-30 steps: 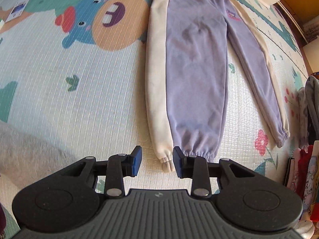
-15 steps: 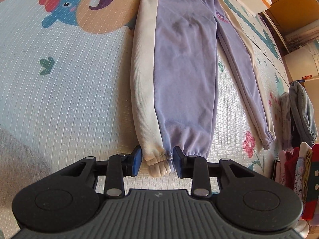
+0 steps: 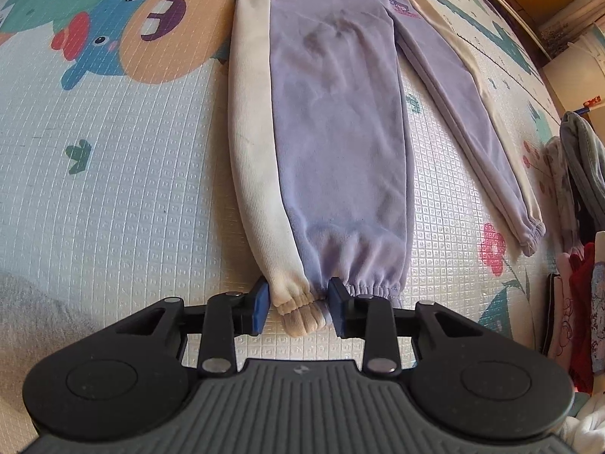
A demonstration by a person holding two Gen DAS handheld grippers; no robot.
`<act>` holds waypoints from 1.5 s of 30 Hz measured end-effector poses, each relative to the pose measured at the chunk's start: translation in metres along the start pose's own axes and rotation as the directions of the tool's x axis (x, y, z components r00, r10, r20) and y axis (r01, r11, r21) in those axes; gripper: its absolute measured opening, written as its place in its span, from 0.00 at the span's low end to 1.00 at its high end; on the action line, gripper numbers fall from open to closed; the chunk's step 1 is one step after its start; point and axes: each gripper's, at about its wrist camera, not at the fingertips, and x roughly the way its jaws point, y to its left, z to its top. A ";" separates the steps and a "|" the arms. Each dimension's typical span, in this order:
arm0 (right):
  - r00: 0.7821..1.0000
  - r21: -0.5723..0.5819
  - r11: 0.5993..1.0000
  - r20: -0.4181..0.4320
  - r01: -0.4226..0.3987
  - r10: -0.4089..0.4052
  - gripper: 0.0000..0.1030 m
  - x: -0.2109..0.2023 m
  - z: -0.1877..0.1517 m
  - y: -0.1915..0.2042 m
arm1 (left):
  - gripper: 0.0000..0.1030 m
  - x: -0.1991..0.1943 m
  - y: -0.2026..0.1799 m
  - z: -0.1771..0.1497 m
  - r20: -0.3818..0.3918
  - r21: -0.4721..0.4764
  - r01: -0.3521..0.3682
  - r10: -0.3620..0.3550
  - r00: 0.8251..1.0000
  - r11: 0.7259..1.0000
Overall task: Fold clothes
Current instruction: 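Grasp one cuff with the left gripper while the right gripper grasps the other cuff, then lift both cuffs and fold one leg onto the other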
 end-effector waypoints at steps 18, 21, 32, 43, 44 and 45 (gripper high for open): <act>0.997 0.223 0.974 0.074 -0.043 0.027 0.10 -0.041 0.006 -0.039 | 0.08 -0.040 0.038 -0.006 -0.016 -0.338 0.038 -0.046 0.999 0.940; 0.994 0.281 0.958 0.100 -0.064 0.037 0.09 -0.055 0.010 -0.057 | 0.08 -0.056 0.041 -0.009 -0.002 -0.385 0.044 -0.049 0.999 0.922; 0.984 0.266 0.950 0.109 -0.166 0.141 0.09 -0.079 0.045 -0.097 | 0.08 -0.067 0.050 -0.018 0.056 -0.546 0.119 -0.106 0.993 0.829; 0.999 0.414 0.910 0.054 -0.026 0.004 0.08 -0.070 0.066 -0.254 | 0.08 -0.028 0.106 -0.074 0.126 -0.864 0.203 -0.192 0.973 0.460; 0.999 0.430 0.903 0.048 -0.021 0.001 0.08 -0.065 0.066 -0.265 | 0.08 -0.024 0.109 -0.078 0.131 -0.878 0.206 -0.199 0.971 0.432; 0.999 0.445 0.895 0.041 -0.018 0.000 0.08 -0.059 0.067 -0.274 | 0.08 -0.018 0.113 -0.084 0.139 -0.896 0.216 -0.215 0.967 0.388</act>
